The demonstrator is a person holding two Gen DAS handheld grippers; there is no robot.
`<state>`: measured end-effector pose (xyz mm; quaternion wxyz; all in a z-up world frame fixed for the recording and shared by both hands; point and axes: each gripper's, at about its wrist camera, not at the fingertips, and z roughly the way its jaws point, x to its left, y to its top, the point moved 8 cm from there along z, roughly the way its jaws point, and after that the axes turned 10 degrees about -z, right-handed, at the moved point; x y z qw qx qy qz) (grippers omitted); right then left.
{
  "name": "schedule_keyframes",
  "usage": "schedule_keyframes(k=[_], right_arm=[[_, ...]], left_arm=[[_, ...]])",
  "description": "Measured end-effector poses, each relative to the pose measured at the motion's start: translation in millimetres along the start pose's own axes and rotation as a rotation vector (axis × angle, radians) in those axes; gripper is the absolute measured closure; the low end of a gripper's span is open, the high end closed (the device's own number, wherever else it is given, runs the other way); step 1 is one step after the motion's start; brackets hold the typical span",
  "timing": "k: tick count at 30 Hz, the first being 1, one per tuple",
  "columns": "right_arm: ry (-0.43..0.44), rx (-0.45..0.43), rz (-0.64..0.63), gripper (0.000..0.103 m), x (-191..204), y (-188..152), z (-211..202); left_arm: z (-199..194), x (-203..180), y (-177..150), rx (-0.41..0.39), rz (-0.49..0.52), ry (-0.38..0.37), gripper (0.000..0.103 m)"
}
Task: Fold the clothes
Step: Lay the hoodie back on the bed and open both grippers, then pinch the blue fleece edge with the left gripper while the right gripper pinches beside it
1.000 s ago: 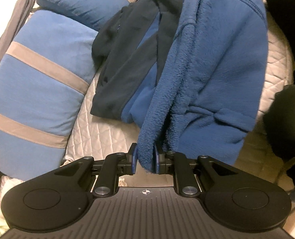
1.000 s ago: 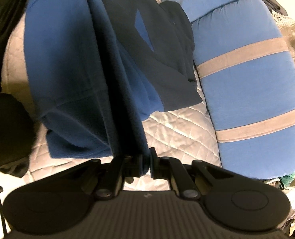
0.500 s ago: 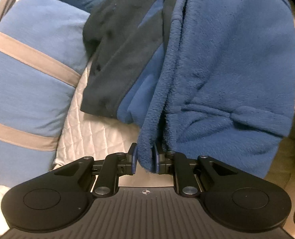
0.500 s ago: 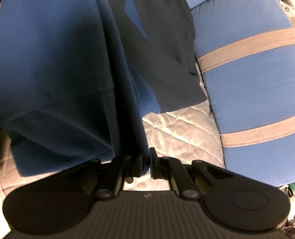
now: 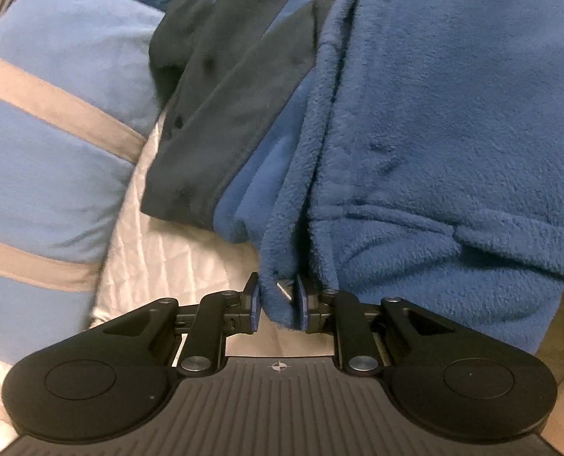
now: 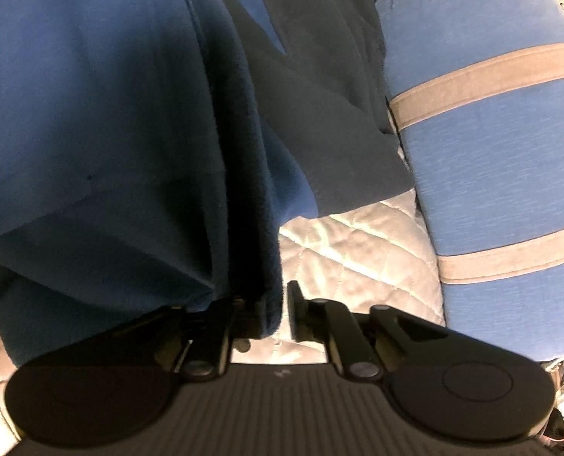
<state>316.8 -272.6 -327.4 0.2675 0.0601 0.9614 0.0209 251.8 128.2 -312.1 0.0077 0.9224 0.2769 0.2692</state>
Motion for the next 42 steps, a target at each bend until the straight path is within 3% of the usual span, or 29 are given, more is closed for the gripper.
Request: schedule_keyframes(k=[1,3,4,6,8,12,14,19,24,30,34,42], right_arm=[[-0.004,-0.005,0.009,0.073,-1,1,-2],[-0.014,-0.019,0.033,0.065,-4,1,-8],[-0.020,-0.027,0.042,0.062,-6,1,-12],[-0.044,-0.054,0.078,0.039,-12,2,-21],[-0.060,-0.106,0.123,0.021,-18,4,-33],[-0.033,-0.239,0.250,0.013,-31,12,-66],[-0.012,-0.301,0.310,0.010,-35,15,-81],[0.010,-0.394,0.444,0.009,-42,10,-105],[0.000,-0.435,0.538,0.009,-50,-15,-107],[-0.009,-0.479,0.663,0.009,-45,-47,-116],[0.021,-0.496,0.749,0.009,-35,-64,-106],[0.088,-0.497,0.895,0.009,-21,-90,-85]], left_arm=[[-2,0,1,-0.001,0.004,0.022,0.069],[-5,3,2,-0.008,0.010,0.073,0.048],[-7,5,3,-0.015,0.008,0.098,0.043],[-12,11,6,-0.037,-0.012,0.127,0.029],[-19,17,10,-0.061,-0.048,0.129,0.028],[-43,25,24,-0.162,-0.140,0.128,0.028],[-55,30,30,-0.227,-0.200,0.116,0.028],[-77,50,29,-0.353,-0.396,-0.005,0.026],[-81,60,0,-0.418,-0.593,-0.147,0.026],[-53,64,-42,-0.486,-0.845,-0.356,0.026],[-26,55,-59,-0.543,-0.922,-0.454,0.026],[-7,51,-59,-0.593,-0.990,-0.529,0.027]])
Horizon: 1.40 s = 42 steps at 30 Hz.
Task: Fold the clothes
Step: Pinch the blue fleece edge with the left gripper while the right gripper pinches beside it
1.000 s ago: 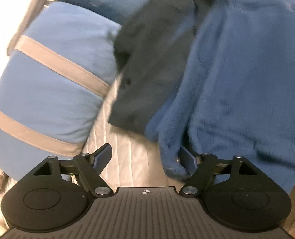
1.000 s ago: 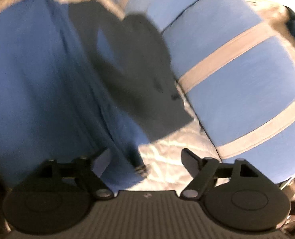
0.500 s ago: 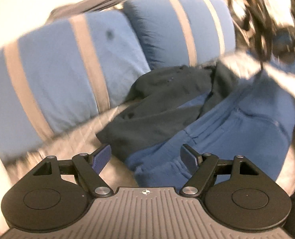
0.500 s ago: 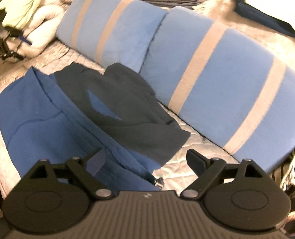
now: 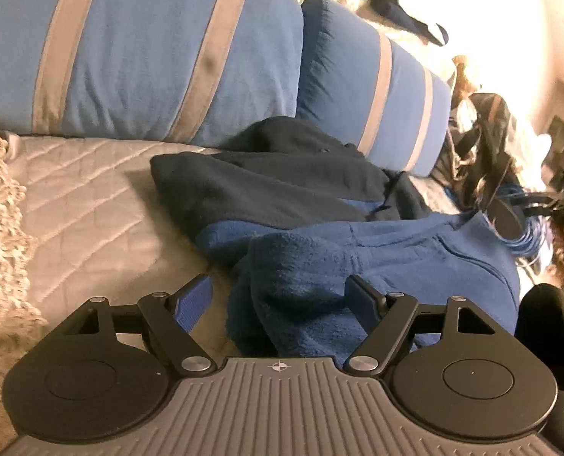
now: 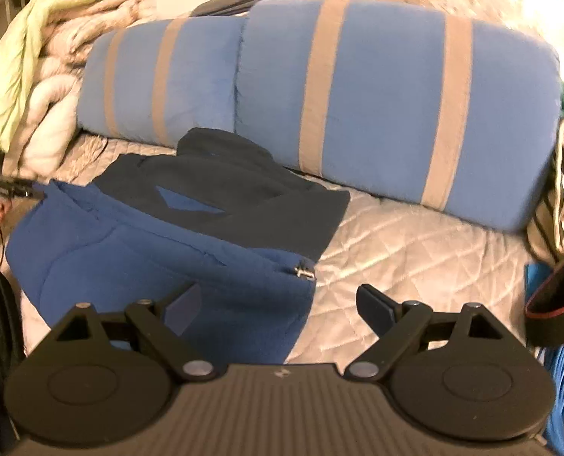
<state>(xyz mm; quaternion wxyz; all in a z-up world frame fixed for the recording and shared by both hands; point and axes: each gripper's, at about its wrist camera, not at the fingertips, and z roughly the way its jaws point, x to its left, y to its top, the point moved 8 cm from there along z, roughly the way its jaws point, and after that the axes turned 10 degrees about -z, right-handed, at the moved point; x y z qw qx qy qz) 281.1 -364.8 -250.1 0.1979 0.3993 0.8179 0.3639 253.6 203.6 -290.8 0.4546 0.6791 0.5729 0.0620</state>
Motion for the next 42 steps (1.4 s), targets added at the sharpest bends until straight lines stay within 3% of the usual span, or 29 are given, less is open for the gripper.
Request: schedule_keyframes(k=[2,4,5,7,8,13,20,31,34,36,38,39,42], right_arm=[[0.002,0.000,0.018,0.009,-2,-5,0],[0.004,0.001,0.035,0.009,-4,-9,0],[0.004,0.002,0.039,0.009,-5,-10,0],[0.004,0.002,0.040,0.009,-4,-14,0],[0.003,0.001,0.038,0.009,-4,-15,1],[0.012,-0.012,0.030,0.009,-1,-24,6],[0.051,-0.059,0.091,0.010,-8,-37,22],[0.143,-0.125,0.216,0.019,-30,-41,79],[0.186,-0.119,0.234,0.034,-28,-40,96],[0.211,-0.121,0.241,0.056,-25,-37,103],[0.226,-0.134,0.240,0.066,-22,-33,104],[0.228,-0.138,0.239,0.080,-21,-31,103],[0.220,-0.145,0.227,0.086,-18,-25,97]], left_arm=[[3,3,-2,-0.009,-0.019,-0.018,0.028],[7,5,-4,-0.017,-0.038,-0.036,0.047],[8,6,-5,-0.021,-0.048,-0.045,0.065],[11,9,-6,-0.030,-0.067,-0.063,0.071],[10,8,-5,-0.035,-0.073,-0.061,0.078],[0,2,-2,-0.061,-0.101,-0.011,0.082],[3,11,-3,-0.040,-0.156,0.094,0.082],[11,10,-9,-0.004,-0.164,0.174,0.082],[10,9,-10,-0.003,-0.167,0.185,0.082],[10,9,-10,-0.006,-0.172,0.189,0.082],[9,9,-10,-0.005,-0.179,0.192,0.082],[8,9,-11,-0.007,-0.181,0.189,0.082],[7,9,-11,-0.015,-0.189,0.182,0.082]])
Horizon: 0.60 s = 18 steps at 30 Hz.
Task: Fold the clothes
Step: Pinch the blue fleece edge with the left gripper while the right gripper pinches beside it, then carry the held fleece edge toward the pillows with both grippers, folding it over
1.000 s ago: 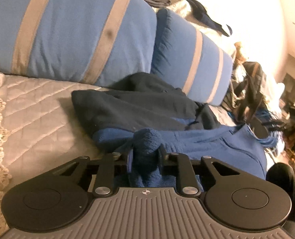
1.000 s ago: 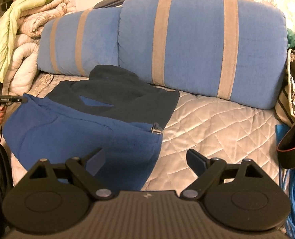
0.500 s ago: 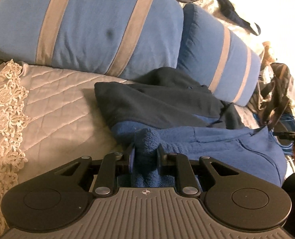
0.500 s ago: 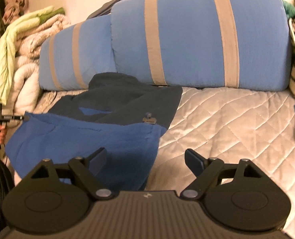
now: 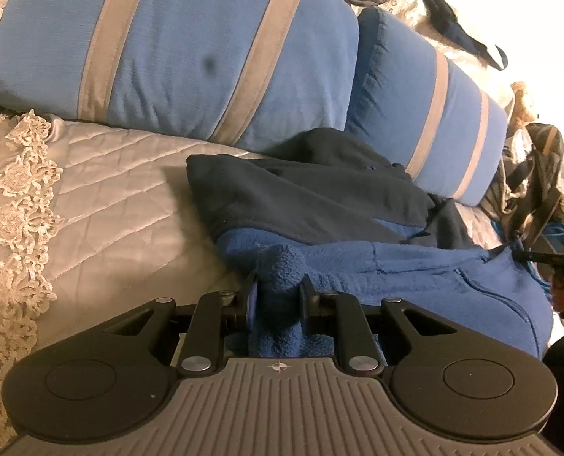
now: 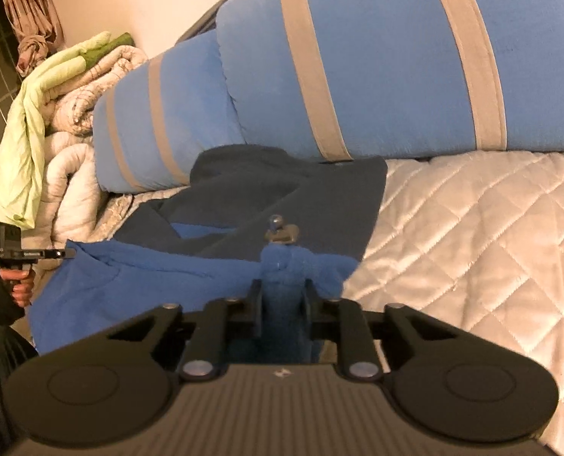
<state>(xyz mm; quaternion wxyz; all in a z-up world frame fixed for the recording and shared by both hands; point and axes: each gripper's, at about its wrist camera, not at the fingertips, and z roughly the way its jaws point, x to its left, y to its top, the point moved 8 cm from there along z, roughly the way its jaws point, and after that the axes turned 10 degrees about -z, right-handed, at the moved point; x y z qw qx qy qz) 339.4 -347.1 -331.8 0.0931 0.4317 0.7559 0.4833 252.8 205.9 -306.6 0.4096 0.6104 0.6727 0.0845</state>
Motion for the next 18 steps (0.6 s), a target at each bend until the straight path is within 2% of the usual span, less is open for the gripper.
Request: schedule_keyframes(k=[9,18], right_arm=[[-0.051,0.024,-0.046,0.090,12,15,-13],[-0.046,-0.046,-0.053,0.091,23,43,-40]], left_arm=[[-15,-10,9,-0.052,0.001,-0.042,0.083],[-49,-40,32,-0.159,0.060,-0.058,0.083]])
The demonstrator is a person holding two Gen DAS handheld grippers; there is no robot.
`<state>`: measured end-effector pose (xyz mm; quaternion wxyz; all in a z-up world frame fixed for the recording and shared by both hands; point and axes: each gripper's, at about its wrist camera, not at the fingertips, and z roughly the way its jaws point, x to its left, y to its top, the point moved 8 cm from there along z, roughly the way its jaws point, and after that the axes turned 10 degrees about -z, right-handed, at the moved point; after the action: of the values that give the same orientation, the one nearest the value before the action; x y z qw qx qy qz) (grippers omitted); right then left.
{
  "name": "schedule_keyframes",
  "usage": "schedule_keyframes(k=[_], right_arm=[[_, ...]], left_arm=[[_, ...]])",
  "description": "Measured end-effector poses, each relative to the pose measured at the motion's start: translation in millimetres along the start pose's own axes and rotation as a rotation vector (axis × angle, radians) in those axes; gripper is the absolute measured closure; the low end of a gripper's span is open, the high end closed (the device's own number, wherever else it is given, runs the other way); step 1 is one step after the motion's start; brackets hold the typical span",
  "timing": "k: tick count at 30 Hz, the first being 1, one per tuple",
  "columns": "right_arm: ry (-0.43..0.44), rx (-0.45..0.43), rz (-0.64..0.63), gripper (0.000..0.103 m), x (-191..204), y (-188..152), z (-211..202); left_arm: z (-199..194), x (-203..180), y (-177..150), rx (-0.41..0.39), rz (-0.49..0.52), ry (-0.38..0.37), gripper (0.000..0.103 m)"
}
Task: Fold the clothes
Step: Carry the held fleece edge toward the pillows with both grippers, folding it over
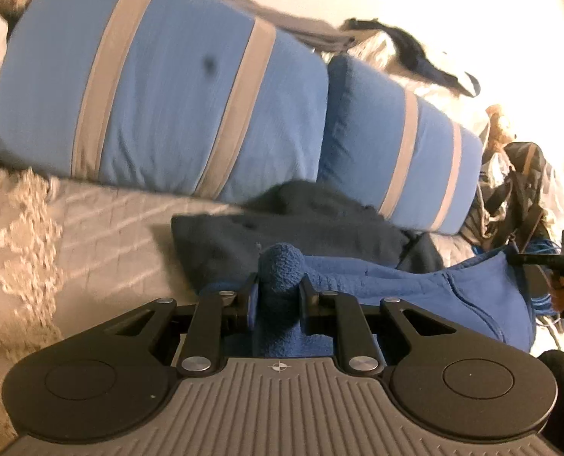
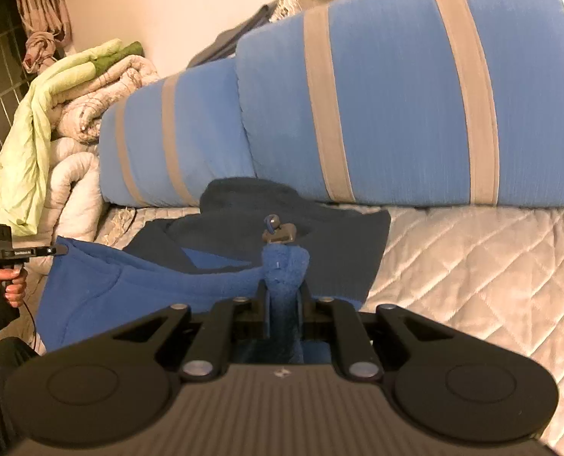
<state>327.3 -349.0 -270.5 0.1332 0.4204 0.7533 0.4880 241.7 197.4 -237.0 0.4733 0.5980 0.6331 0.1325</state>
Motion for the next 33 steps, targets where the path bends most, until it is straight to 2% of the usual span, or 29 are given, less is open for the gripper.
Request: schedule_keyframes(k=[8,16,21,33], right_arm=[[-0.033,-0.045,-0.013,0.091,5,28,-16],[-0.107,-0.043,-0.041,0.091,4,53,-13],[-0.154,-0.026,-0.060,0.091,0,63,1],[-0.203,-0.007,-0.051,0.091,-20,80,39]], left_arm=[[-14,-22,32,-0.096,0.041,0.018,0.084],[-5,-36,55,-0.136,0.097,0.071,0.083],[8,-34,64,-0.143,0.125,0.109,0.083],[38,-21,84,-0.130,0.143,0.174,0.083]])
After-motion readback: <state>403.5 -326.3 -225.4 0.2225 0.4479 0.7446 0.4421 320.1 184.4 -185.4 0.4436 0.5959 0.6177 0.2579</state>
